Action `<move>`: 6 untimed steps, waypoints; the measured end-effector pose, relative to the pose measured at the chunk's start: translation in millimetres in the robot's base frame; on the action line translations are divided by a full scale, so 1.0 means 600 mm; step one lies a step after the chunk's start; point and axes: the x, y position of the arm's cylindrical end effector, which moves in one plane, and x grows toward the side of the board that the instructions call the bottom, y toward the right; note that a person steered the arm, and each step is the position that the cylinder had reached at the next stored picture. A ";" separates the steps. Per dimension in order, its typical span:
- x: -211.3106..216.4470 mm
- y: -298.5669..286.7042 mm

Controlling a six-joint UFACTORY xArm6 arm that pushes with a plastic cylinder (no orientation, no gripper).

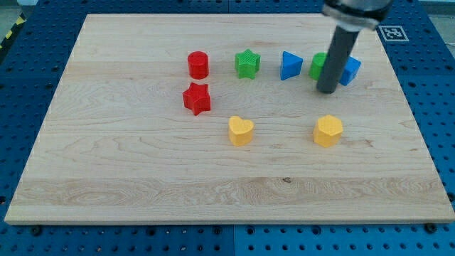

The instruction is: Push the yellow heart parallel to the hexagon

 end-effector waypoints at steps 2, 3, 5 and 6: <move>0.103 -0.173; 0.103 -0.193; 0.103 -0.282; 0.101 -0.272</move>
